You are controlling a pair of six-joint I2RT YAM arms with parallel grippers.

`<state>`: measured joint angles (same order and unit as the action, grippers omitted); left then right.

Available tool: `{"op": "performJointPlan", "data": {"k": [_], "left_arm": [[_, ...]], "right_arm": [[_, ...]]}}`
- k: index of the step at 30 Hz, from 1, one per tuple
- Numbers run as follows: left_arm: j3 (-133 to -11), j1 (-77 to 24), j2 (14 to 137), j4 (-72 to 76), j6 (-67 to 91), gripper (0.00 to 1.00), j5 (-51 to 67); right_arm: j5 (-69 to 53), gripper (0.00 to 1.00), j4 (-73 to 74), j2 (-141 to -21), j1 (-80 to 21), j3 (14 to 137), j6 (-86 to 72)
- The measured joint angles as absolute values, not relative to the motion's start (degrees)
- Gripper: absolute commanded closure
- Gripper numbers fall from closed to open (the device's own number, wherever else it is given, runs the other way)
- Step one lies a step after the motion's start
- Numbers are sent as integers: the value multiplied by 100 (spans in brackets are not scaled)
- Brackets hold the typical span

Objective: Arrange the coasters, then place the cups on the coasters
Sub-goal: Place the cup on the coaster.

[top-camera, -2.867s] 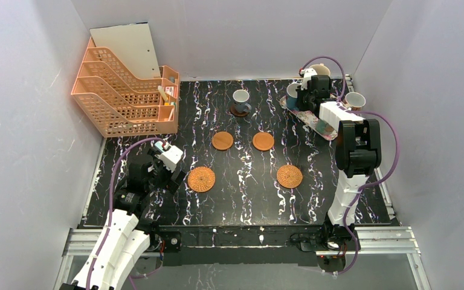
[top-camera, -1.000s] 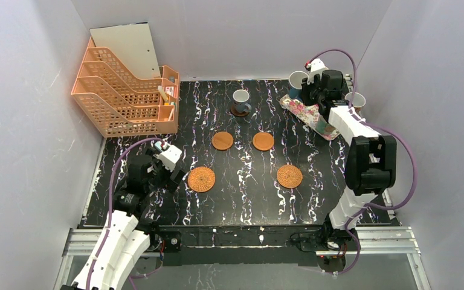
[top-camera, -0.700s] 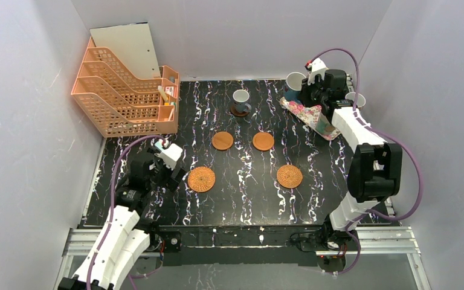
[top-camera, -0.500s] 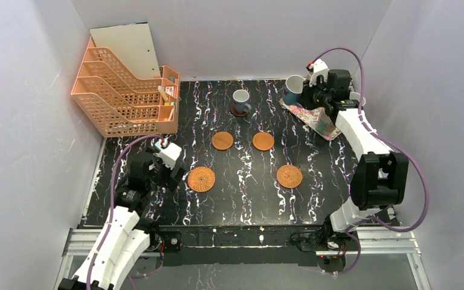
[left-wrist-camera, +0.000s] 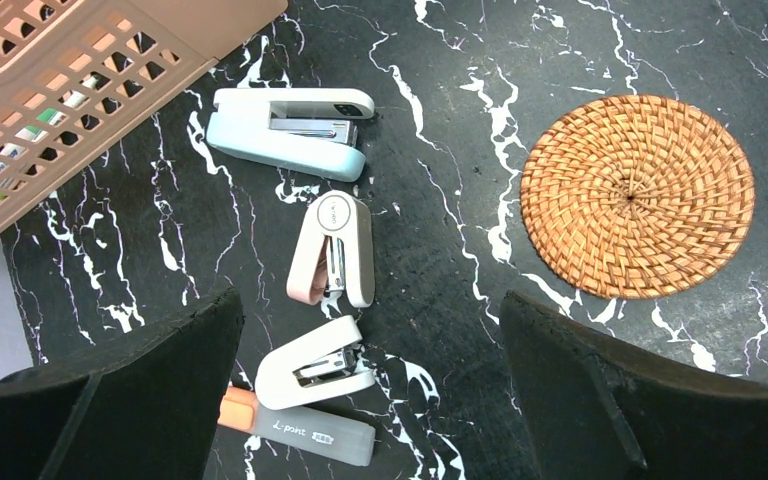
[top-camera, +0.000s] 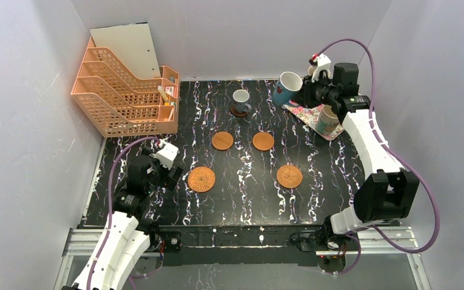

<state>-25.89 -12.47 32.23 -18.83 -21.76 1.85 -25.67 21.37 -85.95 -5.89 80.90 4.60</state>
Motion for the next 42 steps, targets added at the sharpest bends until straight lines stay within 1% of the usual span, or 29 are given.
{"op": "performJointPlan", "data": {"k": [6,11,17,29,35,42], "left_arm": [[-2543,-1129,3033,-1881,-2137,2,189],[-2543,-1092,3017,-1883,-2139,2,279],[-2543,-1092,3017,-1883,-2137,2,301],[-2543,-1017,3013,-1883,-2139,2,303],[-2543,-923,2989,-1883,-2139,2,305],[-2543,-819,2989,-1885,-2139,2,349]], "right_arm": [[-3400,99,1824,-7909,-773,7614,390],[-3413,99,1721,-7640,-1227,7227,895],[-3430,99,1796,-7920,-2237,7131,1496],[-3009,99,1621,-8189,-3304,6917,1723],[-2891,99,1518,-8486,-3430,6829,1732],[-2842,99,1319,-8514,-3428,6814,1732]]}}
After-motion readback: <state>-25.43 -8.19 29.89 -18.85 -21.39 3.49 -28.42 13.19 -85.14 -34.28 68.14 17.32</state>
